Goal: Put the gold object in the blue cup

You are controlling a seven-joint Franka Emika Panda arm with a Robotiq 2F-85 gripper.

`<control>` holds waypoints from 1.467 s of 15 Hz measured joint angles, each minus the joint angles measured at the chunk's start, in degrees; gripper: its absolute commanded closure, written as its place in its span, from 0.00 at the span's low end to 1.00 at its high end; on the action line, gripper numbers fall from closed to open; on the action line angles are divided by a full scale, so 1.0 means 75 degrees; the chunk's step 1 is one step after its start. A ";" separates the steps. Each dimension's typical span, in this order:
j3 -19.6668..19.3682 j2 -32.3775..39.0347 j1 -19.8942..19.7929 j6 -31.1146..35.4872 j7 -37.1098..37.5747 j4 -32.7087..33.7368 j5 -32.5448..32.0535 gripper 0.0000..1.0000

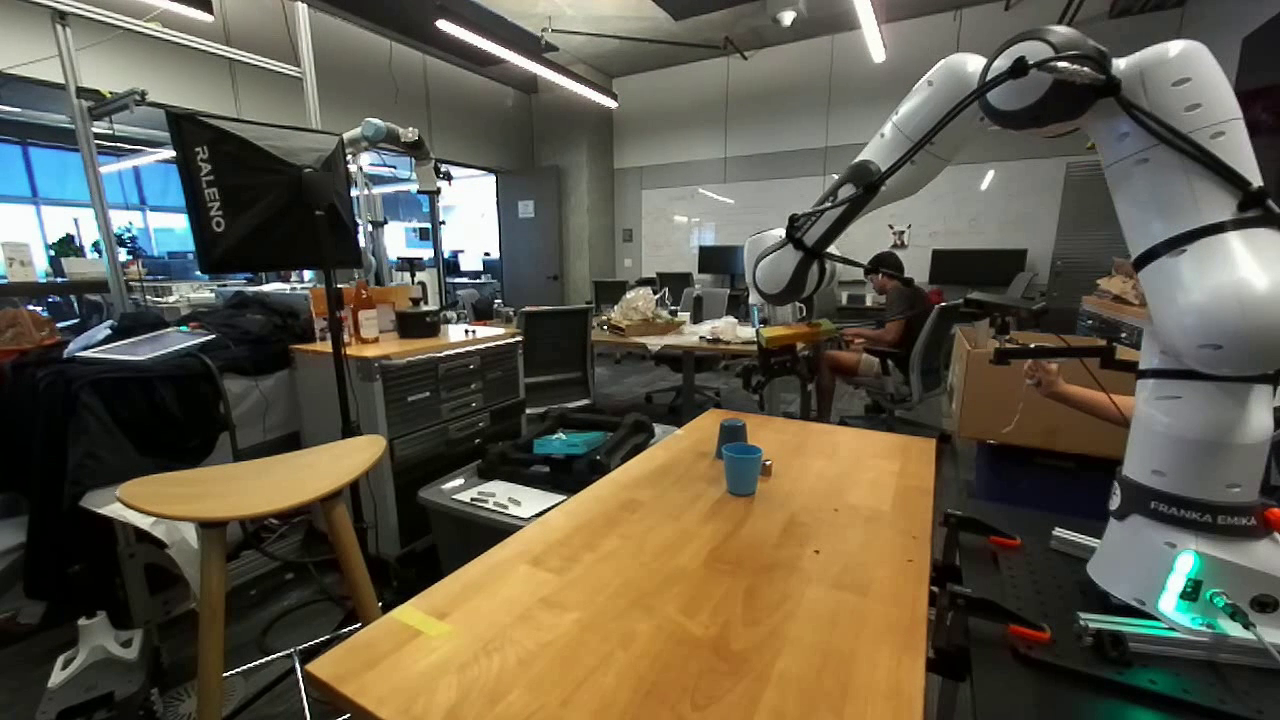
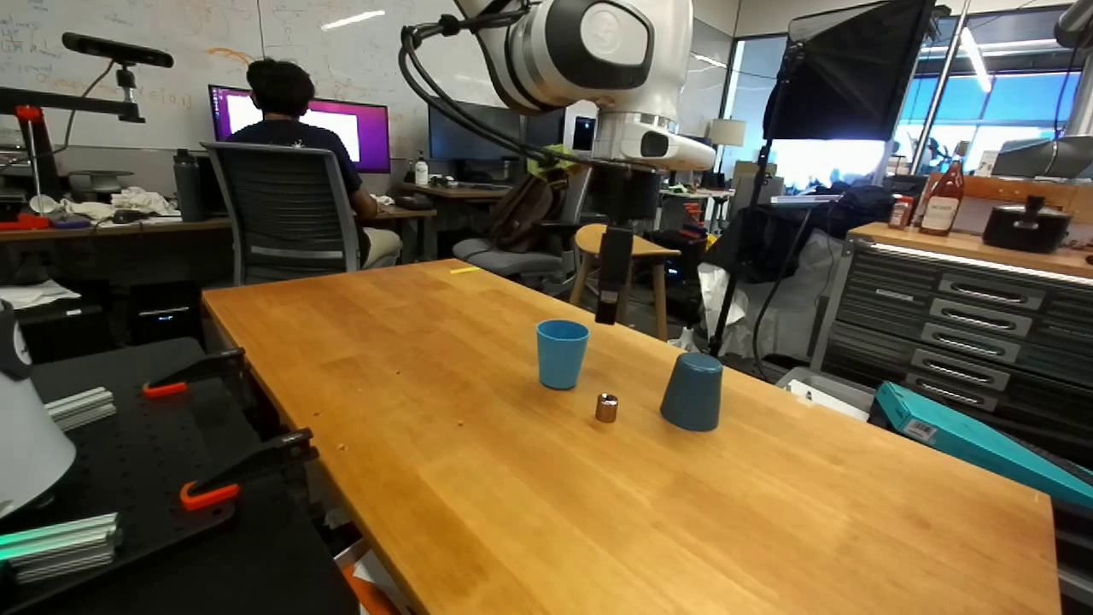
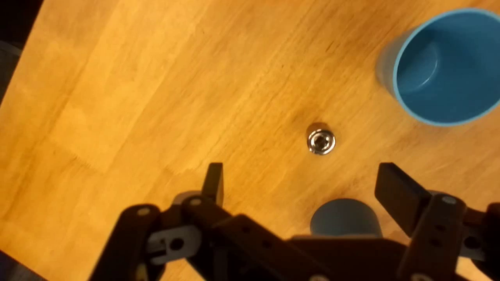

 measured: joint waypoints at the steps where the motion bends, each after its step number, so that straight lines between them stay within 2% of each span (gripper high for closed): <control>1: -0.0063 0.0164 0.0003 0.0087 0.0121 0.0148 -0.0001 0.00; 11: -0.0165 0.1671 0.0372 0.1429 0.1405 0.0302 0.0000 0.00; 21: -0.0346 0.2333 0.0562 0.1901 0.1960 0.0405 0.0005 0.00; 22: -0.0375 0.2351 0.0565 0.1908 0.1990 0.0441 0.0005 0.25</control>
